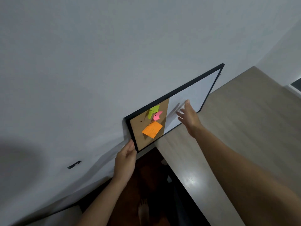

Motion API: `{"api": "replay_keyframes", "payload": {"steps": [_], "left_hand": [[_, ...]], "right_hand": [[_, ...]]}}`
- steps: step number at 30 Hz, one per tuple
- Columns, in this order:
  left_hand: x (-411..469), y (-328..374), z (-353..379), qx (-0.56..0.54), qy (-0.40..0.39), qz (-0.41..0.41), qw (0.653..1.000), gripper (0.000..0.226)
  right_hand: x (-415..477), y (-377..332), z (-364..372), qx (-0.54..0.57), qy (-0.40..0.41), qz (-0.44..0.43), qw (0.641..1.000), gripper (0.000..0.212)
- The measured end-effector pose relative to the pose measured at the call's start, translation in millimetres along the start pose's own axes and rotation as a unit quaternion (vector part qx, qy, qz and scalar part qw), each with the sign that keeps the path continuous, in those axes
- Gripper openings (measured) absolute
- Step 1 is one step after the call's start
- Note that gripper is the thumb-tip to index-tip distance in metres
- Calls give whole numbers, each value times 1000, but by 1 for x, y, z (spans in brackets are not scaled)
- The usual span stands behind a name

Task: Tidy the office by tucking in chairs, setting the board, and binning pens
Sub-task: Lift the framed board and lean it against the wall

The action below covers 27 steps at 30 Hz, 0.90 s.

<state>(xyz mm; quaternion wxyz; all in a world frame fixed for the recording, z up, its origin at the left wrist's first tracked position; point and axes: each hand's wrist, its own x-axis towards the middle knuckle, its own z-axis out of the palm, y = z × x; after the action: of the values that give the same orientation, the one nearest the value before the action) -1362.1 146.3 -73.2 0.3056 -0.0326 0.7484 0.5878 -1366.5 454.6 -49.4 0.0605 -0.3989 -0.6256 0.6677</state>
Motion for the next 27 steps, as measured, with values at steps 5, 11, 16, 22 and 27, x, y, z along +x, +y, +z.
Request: {"api": "replay_keyframes", "payload": {"steps": [5,11,16,22,27], "left_hand": [[19,11,21,14,-34,0,999,55],[35,21,41,23,-74,-5,997,60],[41,29,51,20,-100,-15,995,69],[44,34,58,25,-131,-21,991,78],[47,36,56,40,-155,-31,987,82]], "right_hand": [[1,-9,-12,-10,3,-20,1000,80],[6,-14,-14,-10,14,-21,1000,76],[12,-16,-15,3,26,-27,999,74],[17,-23,-18,12,34,-21,999,74],[14,-21,-18,1,30,-19,999,73]]}}
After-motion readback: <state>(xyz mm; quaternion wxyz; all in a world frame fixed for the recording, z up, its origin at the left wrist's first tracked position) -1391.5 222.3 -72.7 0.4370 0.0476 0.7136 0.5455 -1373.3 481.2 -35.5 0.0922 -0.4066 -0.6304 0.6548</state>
